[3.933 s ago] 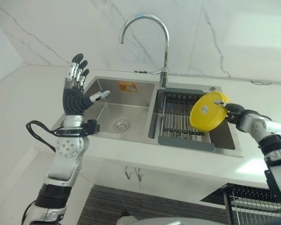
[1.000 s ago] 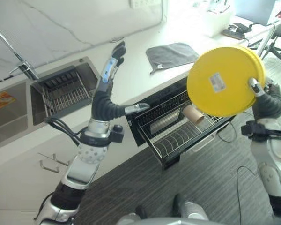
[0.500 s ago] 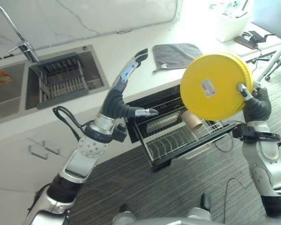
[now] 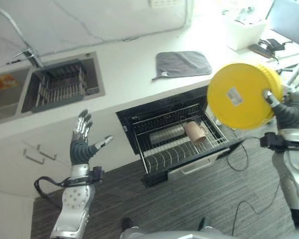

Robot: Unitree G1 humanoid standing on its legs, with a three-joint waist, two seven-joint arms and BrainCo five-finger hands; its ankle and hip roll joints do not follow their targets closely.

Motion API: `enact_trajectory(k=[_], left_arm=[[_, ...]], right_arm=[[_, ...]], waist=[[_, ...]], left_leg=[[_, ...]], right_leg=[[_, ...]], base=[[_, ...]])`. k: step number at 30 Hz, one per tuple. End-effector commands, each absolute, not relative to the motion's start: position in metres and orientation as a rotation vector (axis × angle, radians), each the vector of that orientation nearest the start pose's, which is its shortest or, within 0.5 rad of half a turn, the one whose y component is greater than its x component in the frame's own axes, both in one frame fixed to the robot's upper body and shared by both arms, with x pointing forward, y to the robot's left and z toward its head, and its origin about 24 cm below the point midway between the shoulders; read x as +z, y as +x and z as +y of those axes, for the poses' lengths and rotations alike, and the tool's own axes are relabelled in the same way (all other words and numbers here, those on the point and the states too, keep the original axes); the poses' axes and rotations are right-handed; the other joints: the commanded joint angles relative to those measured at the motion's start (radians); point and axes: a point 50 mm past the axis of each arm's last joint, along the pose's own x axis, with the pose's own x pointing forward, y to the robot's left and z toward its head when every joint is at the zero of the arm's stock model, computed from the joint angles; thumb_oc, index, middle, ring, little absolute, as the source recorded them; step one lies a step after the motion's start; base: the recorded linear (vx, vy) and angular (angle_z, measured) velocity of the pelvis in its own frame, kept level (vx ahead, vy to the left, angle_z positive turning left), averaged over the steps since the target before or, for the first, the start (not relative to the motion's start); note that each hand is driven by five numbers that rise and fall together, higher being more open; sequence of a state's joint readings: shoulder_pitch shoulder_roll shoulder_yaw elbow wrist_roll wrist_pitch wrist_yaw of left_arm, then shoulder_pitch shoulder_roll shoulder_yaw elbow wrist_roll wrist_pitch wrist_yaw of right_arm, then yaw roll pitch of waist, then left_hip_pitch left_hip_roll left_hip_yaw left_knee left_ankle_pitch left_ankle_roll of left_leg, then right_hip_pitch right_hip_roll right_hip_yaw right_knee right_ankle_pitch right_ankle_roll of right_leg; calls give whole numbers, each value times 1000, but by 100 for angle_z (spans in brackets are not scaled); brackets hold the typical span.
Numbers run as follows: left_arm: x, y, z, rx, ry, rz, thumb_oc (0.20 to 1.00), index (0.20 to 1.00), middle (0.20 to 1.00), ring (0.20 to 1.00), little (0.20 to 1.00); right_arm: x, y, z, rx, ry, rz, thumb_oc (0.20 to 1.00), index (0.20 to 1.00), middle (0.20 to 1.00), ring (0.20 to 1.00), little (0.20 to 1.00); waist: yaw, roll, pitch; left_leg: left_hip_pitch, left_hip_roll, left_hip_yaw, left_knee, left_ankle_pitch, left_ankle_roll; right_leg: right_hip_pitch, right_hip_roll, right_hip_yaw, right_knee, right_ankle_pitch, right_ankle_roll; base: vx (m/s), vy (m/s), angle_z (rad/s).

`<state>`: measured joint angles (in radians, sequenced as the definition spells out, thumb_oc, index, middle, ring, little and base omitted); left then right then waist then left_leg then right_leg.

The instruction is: Place the dishes in the dishwasher.

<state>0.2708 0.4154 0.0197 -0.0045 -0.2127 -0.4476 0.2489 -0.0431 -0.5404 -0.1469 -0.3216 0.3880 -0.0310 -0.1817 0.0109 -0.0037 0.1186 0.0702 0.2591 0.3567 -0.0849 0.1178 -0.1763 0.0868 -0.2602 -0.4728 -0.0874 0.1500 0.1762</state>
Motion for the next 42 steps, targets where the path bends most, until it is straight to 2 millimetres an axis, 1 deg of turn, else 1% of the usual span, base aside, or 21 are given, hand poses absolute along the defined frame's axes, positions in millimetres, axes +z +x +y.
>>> enact_trajectory(k=[1, 3, 4, 6, 10, 13, 15, 16, 17, 18, 19, 20, 21, 22, 23, 25, 27, 30, 33, 39, 42], left_arm=[[65, 194, 258, 241, 246, -269, 1000, 1000, 1000, 1000, 1000], [25, 177, 273, 338, 211, -87, 1000, 1000, 1000, 1000, 1000], [13, 170, 277, 371, 208, -31, 1000, 1000, 1000, 1000, 1000], [-36, 139, 288, 487, 178, 214, 1000, 1000, 1000, 1000, 1000], [-77, 107, 290, 591, 146, 430, 1000, 1000, 1000, 1000, 1000], [-91, 96, 286, 589, 136, 502, 1000, 1000, 1000, 1000, 1000], [-99, 89, 282, 604, 100, 556, 1000, 1000, 1000, 1000, 1000], [-105, 89, 282, 598, 82, 599, 1000, 1000, 1000, 1000, 1000], [-107, 94, 284, 554, 111, 625, 1000, 1000, 1000, 1000, 1000], [-108, 95, 285, 540, 142, 636, 1000, 1000, 1000, 1000, 1000], [-107, 96, 288, 555, 171, 641, 1000, 1000, 1000, 1000, 1000], [-108, 94, 296, 613, 157, 674, 1000, 1000, 1000, 1000, 1000], [-107, 94, 299, 644, 148, 675, 1000, 1000, 1000, 1000, 1000], [-105, 100, 303, 647, 146, 669, 1000, 1000, 1000, 1000, 1000], [-103, 111, 303, 622, 138, 661, 1000, 1000, 1000, 1000, 1000], [-101, 121, 300, 587, 147, 661, 1000, 1000, 1000, 1000, 1000], [-107, 114, 300, 601, 125, 706, 1000, 1000, 1000, 1000, 1000], [-111, 104, 304, 607, 128, 746, 1000, 1000, 1000, 1000, 1000], [-111, 100, 308, 602, 141, 765, 1000, 1000, 1000, 1000, 1000], [-106, 113, 309, 548, 152, 732, 1000, 1000, 1000, 1000, 1000], [-103, 118, 313, 540, 159, 721, 1000, 1000, 1000, 1000, 1000]], right_arm=[[220, 239, -242, -141, -247, -709, 200, 200, 200, 200, 200], [221, 240, -243, -151, -305, -711, 200, 200, 200, 200, 200], [221, 241, -243, -153, -326, -711, 200, 200, 200, 200, 200], [224, 243, -242, -163, -419, -720, 200, 200, 200, 200, 200], [226, 253, -240, -154, -510, -702, 200, 200, 200, 200, 200], [224, 260, -240, -137, -563, -666, 200, 200, 200, 200, 200], [220, 263, -244, -126, -579, -626, 200, 200, 200, 200, 200], [214, 261, -248, -124, -624, -605, 200, 200, 200, 200, 200], [211, 257, -252, -128, -664, -600, 200, 200, 200, 200, 200], [210, 255, -254, -125, -669, -596, 200, 200, 200, 200, 200], [208, 253, -255, -117, -672, -594, 200, 200, 200, 200, 200], [205, 251, -253, -95, -677, -602, 200, 200, 200, 200, 200], [205, 253, -249, -71, -685, -615, 200, 200, 200, 200, 200], [204, 257, -243, -51, -696, -630, 200, 200, 200, 200, 200], [204, 265, -234, -27, -737, -640, 200, 200, 200, 200, 200], [214, 272, -229, -9, -811, -641, 200, 200, 200, 200, 200], [224, 280, -225, 25, -874, -628, 200, 200, 200, 200, 200], [229, 282, -223, 63, -944, -620, 200, 200, 200, 200, 200], [230, 283, -219, 90, -997, -620, 200, 200, 200, 200, 200], [234, 294, -213, 84, -1097, -629, 200, 200, 200, 200, 200], [231, 304, -215, 70, -1138, -599, 200, 200, 200, 200, 200]], waist=[[31, -11, -13], [49, -17, -13], [55, -19, -13], [75, -27, -12], [83, -31, -11], [85, -30, -12], [82, -31, -10], [76, -39, -1], [70, -45, 6], [66, -49, 9], [61, -51, 14], [50, -50, 29], [38, -42, 46], [43, -37, 56], [53, -32, 69], [58, -30, 85], [64, -20, 92], [66, -17, 97], [68, -17, 106], [89, -16, 123], [100, -15, 130]], left_leg=[[37, 113, -21, -2, -33, -42], [30, 108, -34, -2, -32, -40], [28, 107, -37, -2, -31, -40], [16, 105, -49, -2, -26, -41], [11, 111, -55, -2, -18, -42], [15, 115, -51, -2, -14, -43], [22, 103, -46, 3, -25, -38], [10, 63, -55, 38, -51, -20], [-9, 34, -74, 50, -67, -3], [-13, 21, -77, 46, -69, 9], [-13, 12, -80, 41, -72, 22], [-3, 1, -86, 39, -83, 42], [13, 6, -94, 33, -91, 45], [-6, 21, -93, 50, -82, 36], [-58, 25, -109, 90, -68, 20], [-125, 23, -148, 162, -69, 5], [-131, 27, -162, 173, -74, 2], [-135, 22, -177, 191, -86, 4], [-134, 15, -177, 200, -95, 9], [-155, 9, -180, 191, -82, 12], [-174, 8, -184, 205, -81, 12]], right_leg=[[38, -63, 34, 0, -87, 50], [40, -66, 22, 0, -86, 53], [42, -66, 19, 0, -87, 53], [44, -68, 9, 0, -86, 56], [47, -66, 0, 0, -86, 57], [55, -63, 0, 0, -89, 55], [61, -61, 10, 0, -93, 56], [69, -67, 30, 4, -94, 66], [69, -76, 45, 29, -98, 68], [62, -80, 50, 69, -106, 67], [41, -79, 57, 140, -110, 66], [-23, -67, 80, 256, -114, 65], [-93, -58, 113, 338, -102, 65], [-105, -23, 103, 290, -185, 36], [-74, -2, 86, 227, -214, 12], [-69, 42, 120, 221, -241, -16], [-72, 52, 112, 237, -258, -30], [-84, 48, 117, 262, -269, -35], [-94, 35, 117, 274, -263, -28], [-105, 26, 103, 268, -252, -18], [-107, 26, 94, 269, -255, -19]], base=[[23, 83, 40], [19, 64, 21], [8, 42, 8], [-6, 18, 12], [19, 10, 12], [97, 63, 0], [197, 196, -3], [237, 278, -1], [213, 274, 3], [99, 161, 11], [56, 81, 10], [21, 46, 16], [-30, -55, -10], [-89, -187, -8], [-91, -257, -16], [-69, -195, 30], [-8, -51, 37], [13, 0, 3], [10, 1, -5], [-44, -4, 6], [-39, -9, 12]])
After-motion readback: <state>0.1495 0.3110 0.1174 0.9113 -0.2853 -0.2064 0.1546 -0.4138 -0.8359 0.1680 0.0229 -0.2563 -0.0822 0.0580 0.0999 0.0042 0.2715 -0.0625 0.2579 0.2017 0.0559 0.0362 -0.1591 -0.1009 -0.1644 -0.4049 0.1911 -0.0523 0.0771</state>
